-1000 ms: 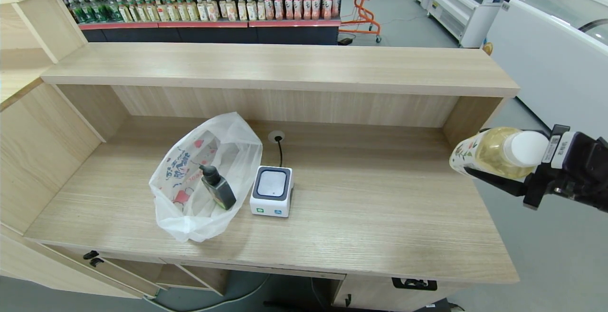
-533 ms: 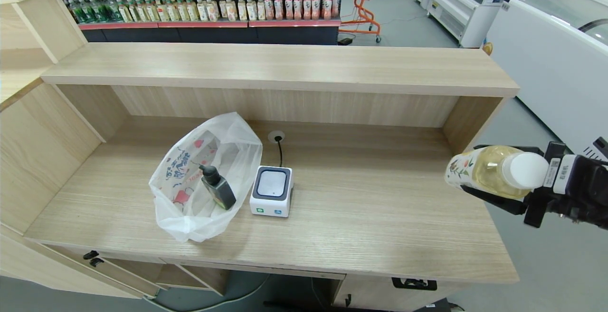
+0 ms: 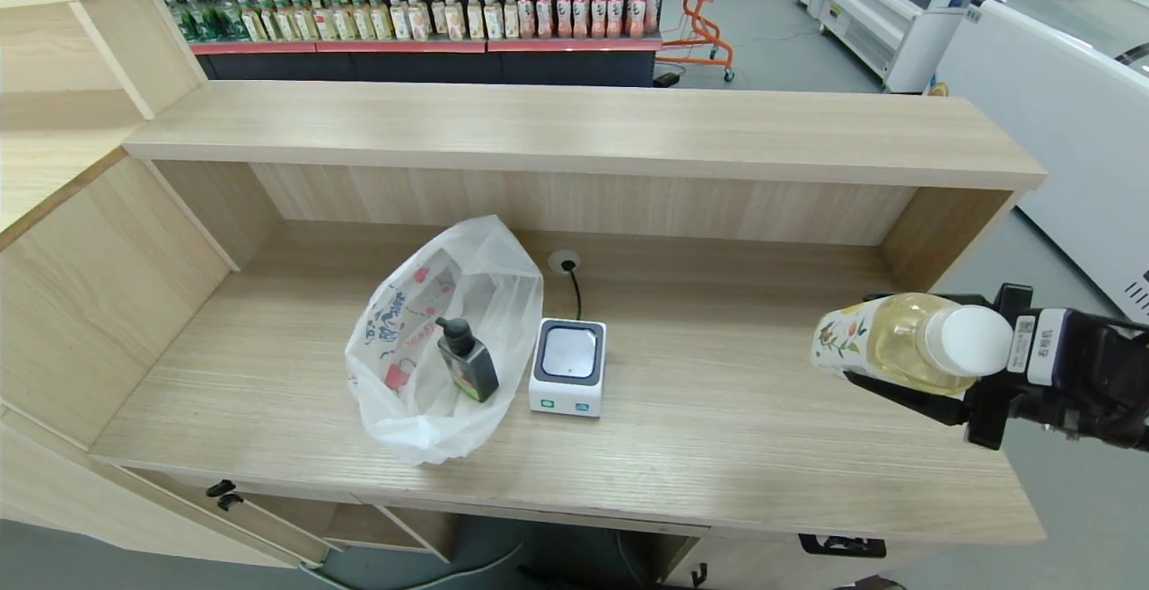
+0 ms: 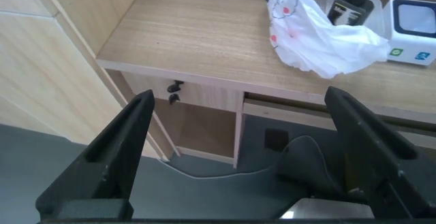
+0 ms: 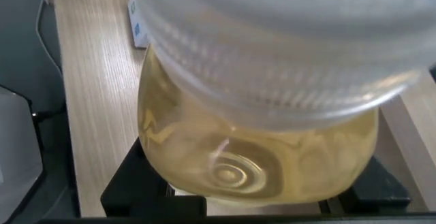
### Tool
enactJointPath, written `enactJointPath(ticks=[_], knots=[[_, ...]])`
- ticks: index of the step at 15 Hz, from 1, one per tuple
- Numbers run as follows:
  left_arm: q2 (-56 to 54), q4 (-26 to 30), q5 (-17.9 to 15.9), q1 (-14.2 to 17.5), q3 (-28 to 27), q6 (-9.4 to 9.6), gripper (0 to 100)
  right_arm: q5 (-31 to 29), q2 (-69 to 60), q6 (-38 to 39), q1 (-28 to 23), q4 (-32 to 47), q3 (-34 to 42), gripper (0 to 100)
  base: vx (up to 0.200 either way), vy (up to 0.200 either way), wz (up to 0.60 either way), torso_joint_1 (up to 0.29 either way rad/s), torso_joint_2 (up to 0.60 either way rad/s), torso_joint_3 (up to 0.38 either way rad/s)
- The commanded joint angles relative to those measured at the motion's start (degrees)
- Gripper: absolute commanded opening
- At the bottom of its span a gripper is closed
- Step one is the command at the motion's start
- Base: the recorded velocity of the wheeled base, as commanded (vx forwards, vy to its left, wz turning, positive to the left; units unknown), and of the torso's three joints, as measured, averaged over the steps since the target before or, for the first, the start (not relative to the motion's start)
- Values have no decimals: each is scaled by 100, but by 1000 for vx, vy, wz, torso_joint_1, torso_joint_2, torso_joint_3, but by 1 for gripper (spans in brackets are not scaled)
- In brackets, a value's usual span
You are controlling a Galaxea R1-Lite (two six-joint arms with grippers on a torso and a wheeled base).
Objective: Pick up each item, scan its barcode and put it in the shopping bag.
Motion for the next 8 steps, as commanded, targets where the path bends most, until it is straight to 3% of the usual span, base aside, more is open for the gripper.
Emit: enactJointPath(ticks=[1, 5, 8], knots=[[-2, 6, -3, 1, 0, 16, 100, 58, 258, 1, 24, -5, -4, 0, 0, 200, 0, 2, 2, -2], [-2, 6, -3, 1, 0, 25, 100, 207, 566, -8, 15, -13, -206, 0, 0, 200, 0, 2, 0, 2], [-2, 6, -3, 1, 0, 25, 100, 453, 777, 1, 24, -13, -320, 0, 0, 0, 0, 0, 0, 0]])
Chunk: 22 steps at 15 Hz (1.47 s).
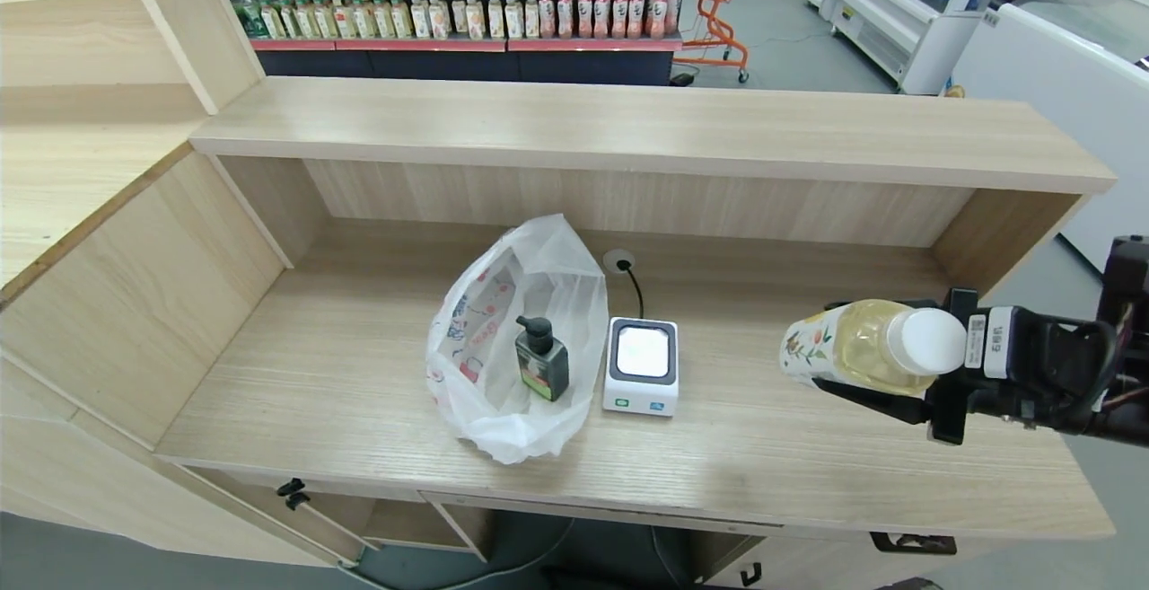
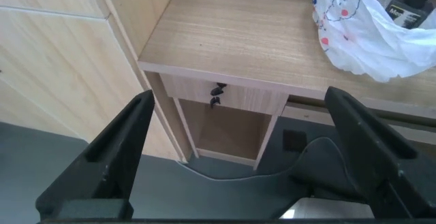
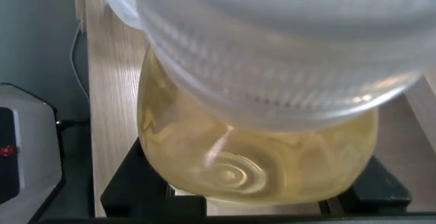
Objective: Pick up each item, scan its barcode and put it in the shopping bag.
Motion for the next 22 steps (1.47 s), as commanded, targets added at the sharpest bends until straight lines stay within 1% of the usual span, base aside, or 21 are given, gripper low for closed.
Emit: enactJointPath(ticks=[1, 4, 6, 12, 13, 14, 15, 17, 22], knots=[[-2, 4, 2, 7, 0, 2, 100, 73, 229, 1, -2, 4, -69, 0, 0, 0, 0, 0, 0, 0], [-2, 4, 2, 7, 0, 2, 100, 354, 404, 1, -2, 4, -183, 0, 200, 0, 0, -4, 1, 2], [-2, 4, 2, 7, 0, 2, 100, 565, 563, 1, 86, 4, -271, 0, 200, 0, 0, -5, -5, 12], [-2, 4, 2, 7, 0, -16, 100, 890, 730, 10, 446, 21, -245, 0, 0, 0, 0, 0, 0, 0], [-2, -5, 11, 7, 0, -33, 100, 899, 738, 18, 455, 21, -245, 0, 0, 200, 0, -2, 7, -2], [-2, -14, 11, 7, 0, -174, 100, 943, 826, 10, 473, 12, -245, 0, 0, 200, 0, 2, 7, 7], [-2, -14, 11, 7, 0, -156, 100, 943, 870, 1, 473, 12, -245, 0, 0, 200, 0, -12, -12, 7], [-2, -5, 11, 7, 0, -113, 100, 943, 958, -17, 473, 12, -245, 0, 0, 0, 0, 0, 0, 0], [-2, -14, 2, 7, 0, -113, 100, 987, 1046, -70, 446, 4, -165, 0, 0, 0, 0, 0, 0, 0]])
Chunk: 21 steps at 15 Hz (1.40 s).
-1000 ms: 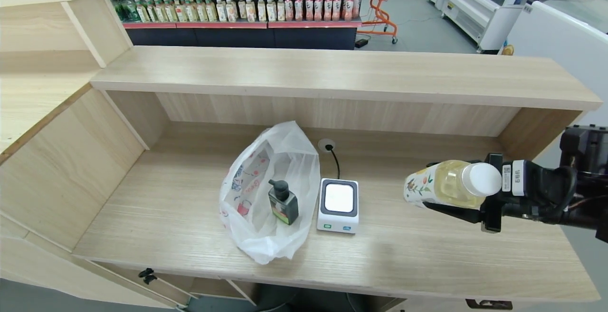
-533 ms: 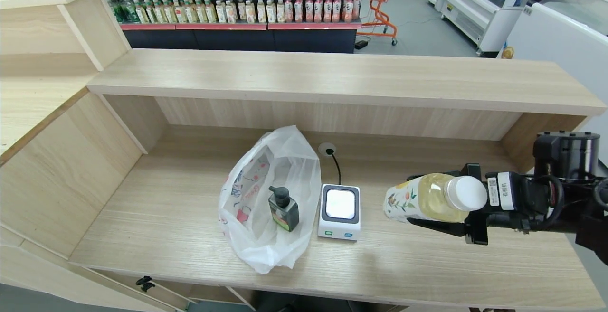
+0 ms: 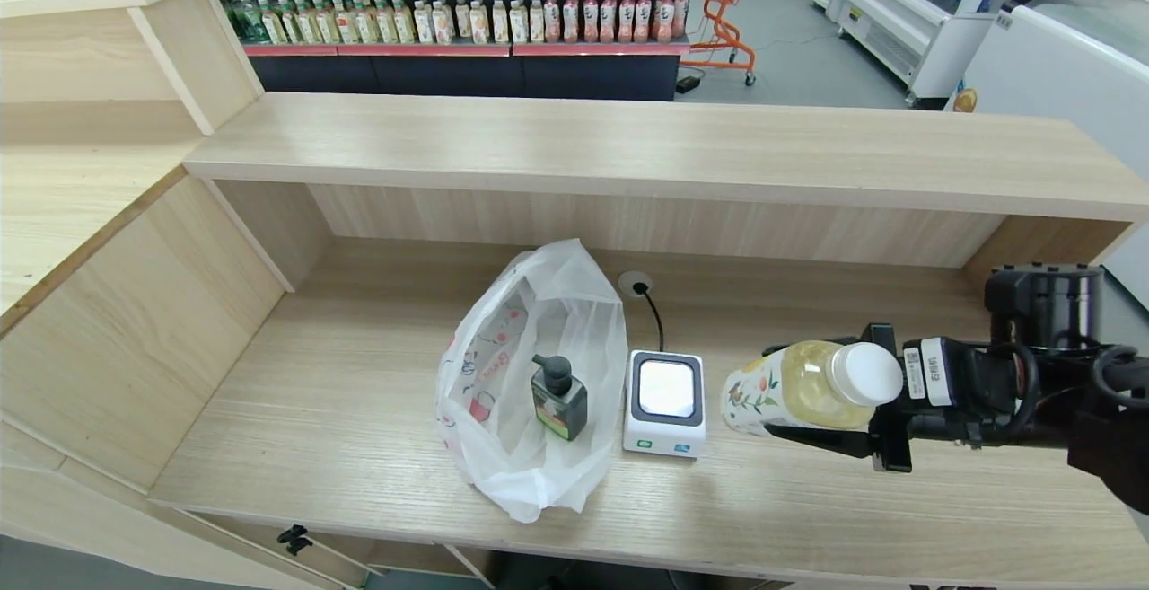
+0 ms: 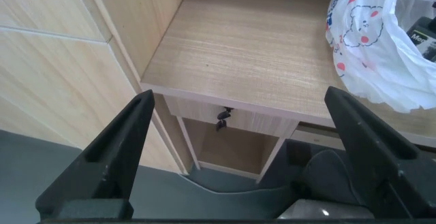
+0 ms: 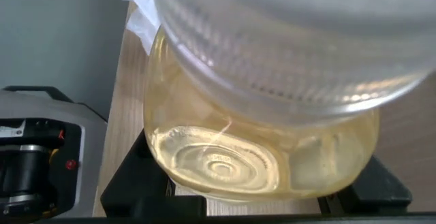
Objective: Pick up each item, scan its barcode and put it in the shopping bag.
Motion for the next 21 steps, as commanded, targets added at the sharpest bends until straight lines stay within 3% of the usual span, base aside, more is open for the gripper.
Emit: enactJointPath(ticks=[1, 8, 10, 16, 21], knots=[[-2, 0, 6, 9, 0, 1, 100, -11, 93, -92, -31, -2, 20, 0, 0, 0, 0, 0, 0, 0], [-2, 0, 6, 9, 0, 1, 100, 112, 875, -944, -136, -29, -253, 0, 0, 0, 0, 0, 0, 0], [-2, 0, 6, 18, 0, 1, 100, 262, 1253, -1076, -136, -389, -481, 0, 0, 0, 0, 0, 0, 0], [-2, -9, 6, 9, 0, 1, 100, 578, 2018, -1094, -92, -495, -1202, 0, 0, 0, 0, 0, 0, 0], [-2, 0, 6, 9, 0, 1, 100, 587, 2361, -813, 242, -495, -1922, 0, 0, 0, 0, 0, 0, 0]])
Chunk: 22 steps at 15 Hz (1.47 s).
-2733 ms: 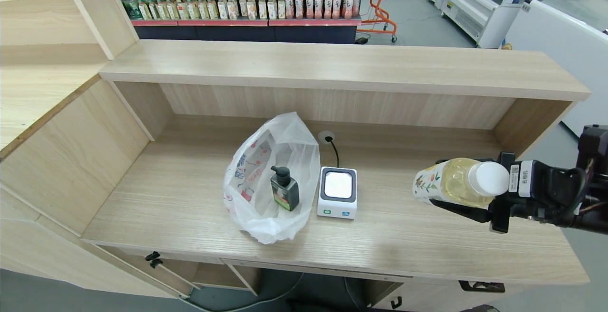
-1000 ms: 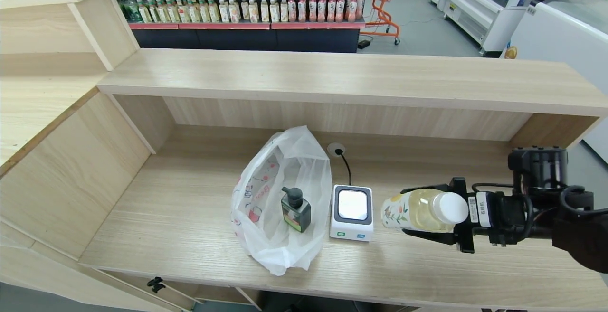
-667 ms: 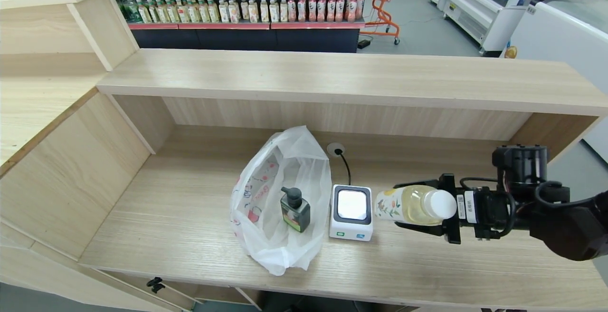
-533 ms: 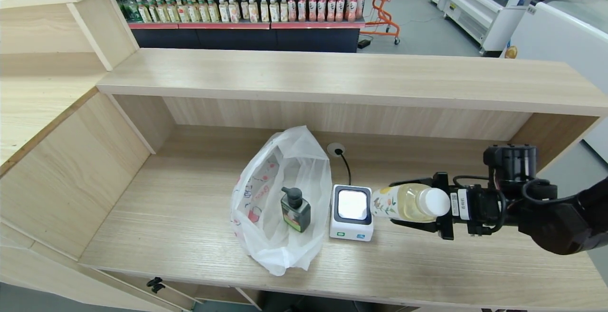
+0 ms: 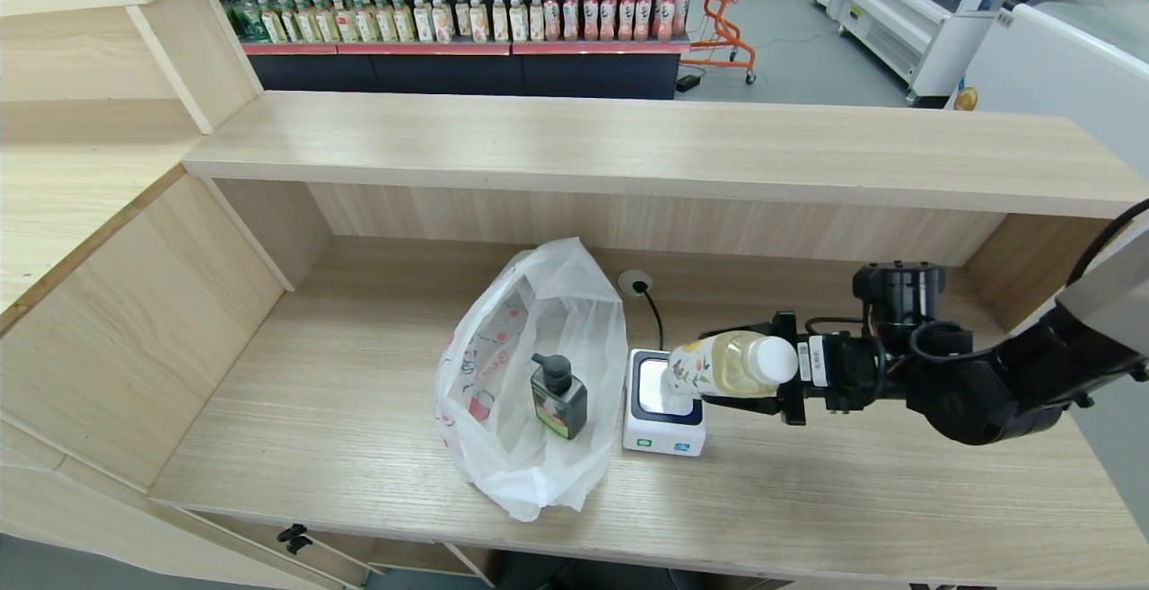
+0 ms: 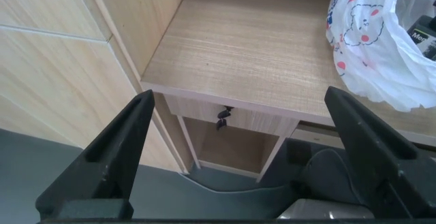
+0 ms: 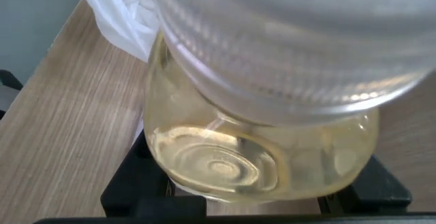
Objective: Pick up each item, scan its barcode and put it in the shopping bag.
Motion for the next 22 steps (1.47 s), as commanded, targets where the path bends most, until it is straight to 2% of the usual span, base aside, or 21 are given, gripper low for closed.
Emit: enactJointPath(ticks=[1, 6, 10, 15, 17, 19, 20, 22], knots=[[-2, 2, 3, -1, 0, -2, 100, -7, 214, 81, 157, -2, -317, 0, 0, 0, 0, 0, 0, 0], [-2, 2, 3, -1, 0, -2, 100, -7, 521, 125, 289, -46, -528, 0, 0, 0, 0, 0, 0, 0], [-2, 2, -5, 7, 0, -2, 100, -16, 750, 134, 350, -547, -563, 0, 0, 0, 0, 0, 0, 0], [-2, 2, 3, 7, 0, -2, 100, 2, 354, 380, 227, -547, -458, 0, 0, 0, 0, 0, 0, 0], [-2, 2, -5, -1, 0, -2, 100, 37, -946, 2173, -107, -565, 61, 0, 0, 0, 0, 0, 0, 0], [-2, -7, 3, 7, 0, -2, 100, 28, -1878, 3905, -221, -565, 263, 0, 0, 0, 0, 0, 0, 0], [-2, 2, -5, -1, 0, -2, 100, -95, -2484, 5232, -265, -573, 492, 0, 0, 0, 0, 0, 0, 0], [-2, 2, 3, -1, 0, -2, 100, -772, -3152, 6699, -256, -565, 966, 0, 0, 0, 0, 0, 0, 0]])
